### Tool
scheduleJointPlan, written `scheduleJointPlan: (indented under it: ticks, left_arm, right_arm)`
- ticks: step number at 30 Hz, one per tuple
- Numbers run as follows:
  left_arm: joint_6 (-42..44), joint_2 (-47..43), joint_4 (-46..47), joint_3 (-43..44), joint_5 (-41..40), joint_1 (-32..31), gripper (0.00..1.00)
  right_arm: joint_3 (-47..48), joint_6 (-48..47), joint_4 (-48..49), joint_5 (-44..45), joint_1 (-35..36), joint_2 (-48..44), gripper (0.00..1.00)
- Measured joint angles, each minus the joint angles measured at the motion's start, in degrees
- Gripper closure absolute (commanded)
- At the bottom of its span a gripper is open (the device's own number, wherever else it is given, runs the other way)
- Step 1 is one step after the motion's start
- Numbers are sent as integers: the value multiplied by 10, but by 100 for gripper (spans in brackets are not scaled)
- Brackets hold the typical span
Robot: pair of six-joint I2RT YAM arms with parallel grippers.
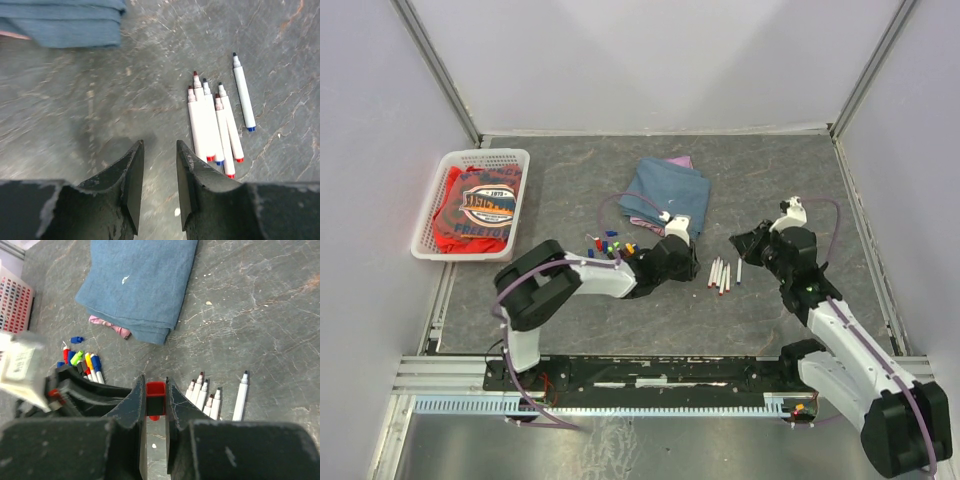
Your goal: Open the pen caps
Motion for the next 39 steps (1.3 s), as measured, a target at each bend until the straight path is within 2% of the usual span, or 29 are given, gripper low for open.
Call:
scheduleJointPlan:
  ticks: [3,7,11,20,30,39]
  left_arm:
    - [1,-69,-5,-47,-31,0,61]
    - [2,-180,-3,-104,-76,0,60]
    - [2,-279,2,-155,-120,-1,60]
    - [2,-454,-33,-272,-221,-3,60]
    - [0,-556,-103,-313,-287,-3,60]
    - [-3,-610,-148,-329,-313,-5,60]
  right_arm:
    - [24,-8,-1,-2,17,36,99]
    - [74,-21,2,10,82,106,99]
    - [150,-30,16,22,160,214,99]
    - [337,-31,42,17,252,479,99]
    - [522,-29,37,-8,297,653,93]
    - [585,-27,20,-13,316,722,79]
